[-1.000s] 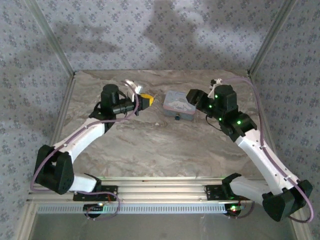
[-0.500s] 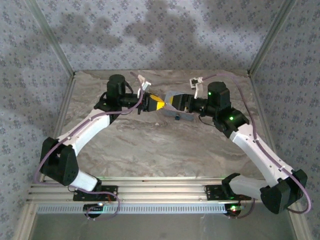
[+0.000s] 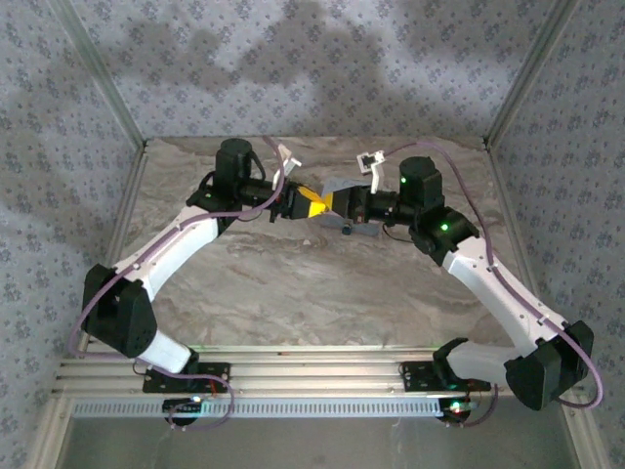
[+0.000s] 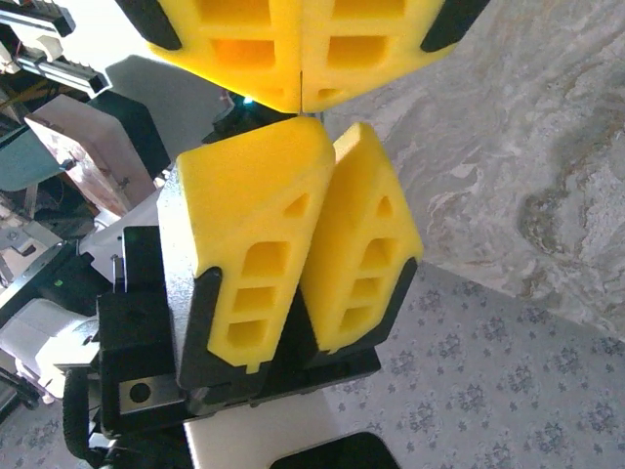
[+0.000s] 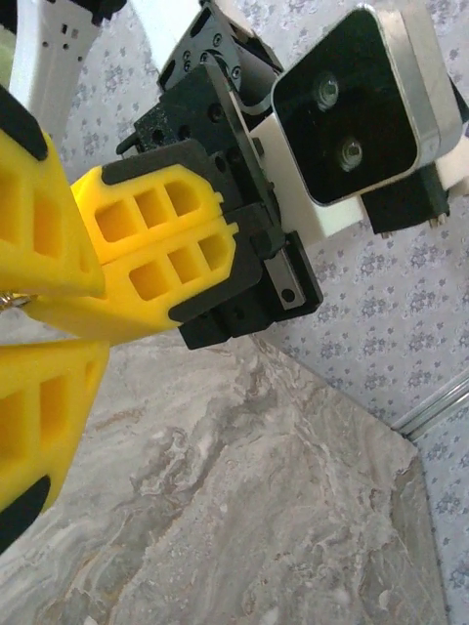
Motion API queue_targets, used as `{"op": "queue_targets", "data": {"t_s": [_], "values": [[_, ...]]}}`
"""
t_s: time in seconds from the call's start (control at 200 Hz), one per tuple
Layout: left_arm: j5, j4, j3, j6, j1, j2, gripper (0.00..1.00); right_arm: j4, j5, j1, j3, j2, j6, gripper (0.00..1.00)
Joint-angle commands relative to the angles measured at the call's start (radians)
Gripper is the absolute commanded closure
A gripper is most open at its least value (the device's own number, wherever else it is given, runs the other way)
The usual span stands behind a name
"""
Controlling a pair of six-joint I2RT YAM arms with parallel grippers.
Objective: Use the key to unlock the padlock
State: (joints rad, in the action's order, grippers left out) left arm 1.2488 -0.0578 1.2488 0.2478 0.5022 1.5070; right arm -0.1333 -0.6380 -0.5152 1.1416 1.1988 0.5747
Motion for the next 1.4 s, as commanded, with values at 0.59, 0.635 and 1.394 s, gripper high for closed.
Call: {"op": "queue_targets", "data": {"t_s": [0.59,0.635,1.394], "values": [[-0.52,-0.077,-0.246,0.072,-0.068,-0.245,0.34,-0.616,0.617,-0.216,0.392,0.159,-0.482,1.0],[-0.562,-0.097,-0.279,0.102,-0.077,-0.273,0.32,-0.666,0.667,-0.233,0.441,0.198,-0.524,1.0],[-0.36,-0.935,-0.464,0.652,-0.047,-0.15,0.56,-0.164,-0.067,0.021,0.285,0.189,-0.221,1.0]]}}
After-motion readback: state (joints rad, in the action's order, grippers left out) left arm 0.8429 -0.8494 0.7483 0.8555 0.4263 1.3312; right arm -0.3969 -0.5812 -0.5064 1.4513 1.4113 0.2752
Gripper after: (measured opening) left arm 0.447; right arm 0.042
